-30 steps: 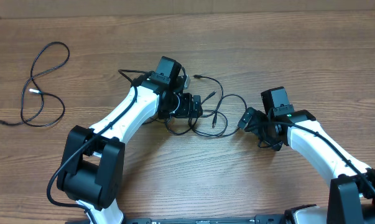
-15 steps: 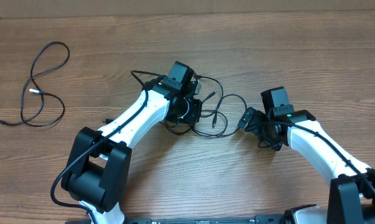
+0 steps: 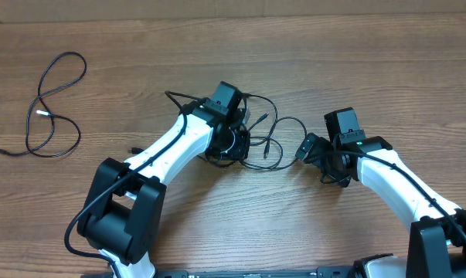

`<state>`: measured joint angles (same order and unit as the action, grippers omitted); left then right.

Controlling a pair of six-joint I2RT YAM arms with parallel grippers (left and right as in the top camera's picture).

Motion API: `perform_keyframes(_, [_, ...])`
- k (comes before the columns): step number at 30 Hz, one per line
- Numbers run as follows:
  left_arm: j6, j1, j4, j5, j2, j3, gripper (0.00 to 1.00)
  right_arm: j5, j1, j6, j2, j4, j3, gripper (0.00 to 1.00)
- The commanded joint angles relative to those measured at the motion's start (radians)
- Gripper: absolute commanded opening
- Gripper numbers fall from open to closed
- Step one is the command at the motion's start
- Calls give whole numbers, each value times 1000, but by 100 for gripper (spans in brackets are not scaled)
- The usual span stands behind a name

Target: Untangle cables

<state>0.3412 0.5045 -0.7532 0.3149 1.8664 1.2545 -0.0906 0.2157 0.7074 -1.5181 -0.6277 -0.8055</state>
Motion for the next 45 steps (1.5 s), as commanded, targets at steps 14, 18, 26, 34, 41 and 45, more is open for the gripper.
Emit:
perform_keyframes(14, [85, -89, -6, -204, -23, -17, 45, -298, 90, 137, 1, 142, 3, 50])
perform_keyframes(18, [85, -113, -6, -202, -23, -17, 48, -214, 138, 209, 1, 111, 4, 50])
perform_keyframes(26, [84, -115, 2, -203, -23, -29, 52, -82, 217, 365, 1, 138, 48, 46])
perform_keyframes(34, [81, -116, 3, -214, -23, -29, 57, -51, 217, 370, 1, 229, 55, 43])
perform_keyframes(41, [81, -115, 5, -215, -23, -29, 70, -27, 217, 415, -51, 261, 56, 42])
perform_keyframes(45, [82, -115, 11, -216, -23, -29, 78, -26, 217, 426, -63, 286, 56, 42])
